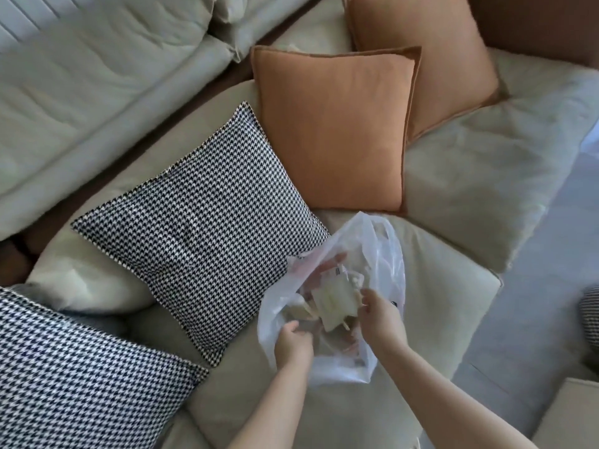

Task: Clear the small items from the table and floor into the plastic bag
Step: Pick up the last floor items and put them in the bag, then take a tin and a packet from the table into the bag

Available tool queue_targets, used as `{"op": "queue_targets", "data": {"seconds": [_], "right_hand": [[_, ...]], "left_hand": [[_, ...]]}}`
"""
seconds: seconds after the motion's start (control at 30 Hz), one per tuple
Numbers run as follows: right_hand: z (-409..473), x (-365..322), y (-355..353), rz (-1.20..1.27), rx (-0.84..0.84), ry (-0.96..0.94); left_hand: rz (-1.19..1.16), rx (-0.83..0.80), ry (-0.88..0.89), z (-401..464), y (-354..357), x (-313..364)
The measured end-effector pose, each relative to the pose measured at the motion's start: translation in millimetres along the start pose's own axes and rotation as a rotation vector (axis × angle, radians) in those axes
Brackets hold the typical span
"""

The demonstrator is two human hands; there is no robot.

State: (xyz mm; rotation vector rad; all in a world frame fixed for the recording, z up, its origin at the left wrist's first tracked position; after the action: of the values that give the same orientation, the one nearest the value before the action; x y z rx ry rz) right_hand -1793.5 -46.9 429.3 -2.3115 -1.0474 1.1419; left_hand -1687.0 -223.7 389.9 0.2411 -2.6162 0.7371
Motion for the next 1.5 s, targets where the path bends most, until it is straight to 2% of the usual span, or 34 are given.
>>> {"op": "queue_targets", "data": {"seconds": [0.23, 0.47, 0.6, 0.7, 0.9, 1.1, 1.5], "right_hand": [[-40.9, 37.9, -34.1, 0.063, 0.097, 0.107], [-105.4, 108.9, -61.2, 0.043, 0.199, 0.257], [-144.8, 160.3, -78.3, 0.049, 0.275, 0.346], [-176.8, 202.4, -88.6, 0.103, 0.340, 0.425], [-243.8, 287.4, -86.0, 0.245, 0.427, 0.579], [-317.1, 377.8, -68.2, 0.355, 0.459, 0.692], [-456.9, 560.5, -17.4, 0.458, 0.484, 0.885]], "left_hand": [[0.176, -0.272, 0.265, -58.3, 26.7, 39.4], [0.542, -0.477, 0.520, -122.5, 81.5, 40.8], [0.845, -0.528, 0.681, -162.6, 118.2, 30.3], [0.966, -0.589, 0.789, -196.5, 147.8, 18.4], [1.170, -0.680, 0.933, -257.2, 200.5, -28.6], [1.309, -0.740, 0.999, -314.7, 250.4, -95.8], [1.505, -0.839, 0.999, -408.5, 326.3, -270.6]]}}
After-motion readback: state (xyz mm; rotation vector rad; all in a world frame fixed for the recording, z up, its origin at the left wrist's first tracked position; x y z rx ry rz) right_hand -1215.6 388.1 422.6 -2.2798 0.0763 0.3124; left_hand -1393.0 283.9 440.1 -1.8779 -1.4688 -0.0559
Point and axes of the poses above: each hand's wrist, its own z-axis towards the middle knuckle, its own y-axis out of the palm, x = y × z, the point moved 8 cm from there along z, towards the middle knuckle
